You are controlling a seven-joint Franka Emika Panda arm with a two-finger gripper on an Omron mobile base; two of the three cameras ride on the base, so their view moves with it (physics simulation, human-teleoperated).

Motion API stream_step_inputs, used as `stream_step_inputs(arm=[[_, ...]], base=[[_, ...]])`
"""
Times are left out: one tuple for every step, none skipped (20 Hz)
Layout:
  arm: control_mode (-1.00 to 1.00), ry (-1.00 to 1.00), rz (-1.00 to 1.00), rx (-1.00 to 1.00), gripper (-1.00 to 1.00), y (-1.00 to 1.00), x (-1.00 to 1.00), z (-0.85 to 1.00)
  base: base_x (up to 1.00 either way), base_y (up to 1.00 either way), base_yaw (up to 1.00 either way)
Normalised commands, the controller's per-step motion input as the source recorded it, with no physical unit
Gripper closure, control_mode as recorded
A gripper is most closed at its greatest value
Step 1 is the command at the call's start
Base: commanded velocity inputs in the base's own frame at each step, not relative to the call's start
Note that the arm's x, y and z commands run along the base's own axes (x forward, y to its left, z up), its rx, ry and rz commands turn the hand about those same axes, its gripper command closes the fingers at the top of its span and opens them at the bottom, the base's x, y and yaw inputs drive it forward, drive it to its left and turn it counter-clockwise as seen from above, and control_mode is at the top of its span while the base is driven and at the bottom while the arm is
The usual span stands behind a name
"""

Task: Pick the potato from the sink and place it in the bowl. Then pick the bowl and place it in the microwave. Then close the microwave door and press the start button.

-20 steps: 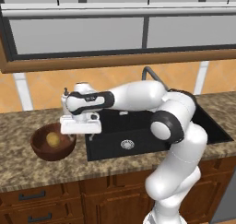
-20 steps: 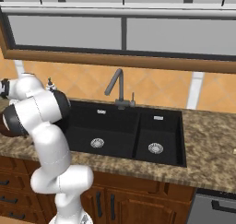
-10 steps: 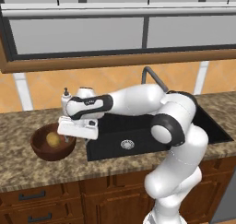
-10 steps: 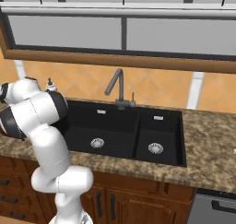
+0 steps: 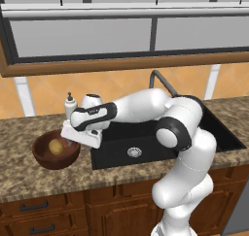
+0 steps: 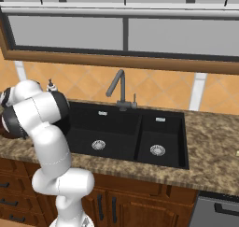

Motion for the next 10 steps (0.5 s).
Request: stream_step_inputs(arm=[[-1.0, -0.05, -0.14, 0.0, -1.0, 0.13, 0.2, -0.29], [-1.0, -0.05, -0.12, 0.0, -1.0, 0.21, 0.11, -0.36], [-1.0, -0.05, -0.11, 0.0, -1.0, 0.19, 0.06, -0.36], [-1.0, -0.04, -0.09, 0.0, -1.0, 0.14, 0.0, -0.38], [-1.0, -0.05, -0.09, 0.0, -1.0, 0.14, 0.0, -0.38], [-1.0, -0.04, -0.08, 0.0, -1.0, 0.15, 0.0, -0.38], [-1.0, -0.04, -0.07, 0.0, -1.0, 0.05, 0.0, -0.32], [-1.0, -0.03, -0.07, 0.0, -1.0, 0.0, 0.0, -0.32], [-1.0, -0.02, -0.06, 0.0, 1.0, 0.0, 0.0, -0.23], [-1.0, -0.03, -0.05, 0.0, 1.0, 0.0, 0.0, -0.23]], base=[[0.0, 0.0, 0.0], [0.0, 0.0, 0.0], [0.0, 0.0, 0.0], [0.0, 0.0, 0.0], [0.0, 0.0, 0.0], [0.0, 0.0, 0.0], [0.0, 0.0, 0.0], [0.0, 0.0, 0.0], [0.0, 0.0, 0.0], [0.0, 0.0, 0.0]])
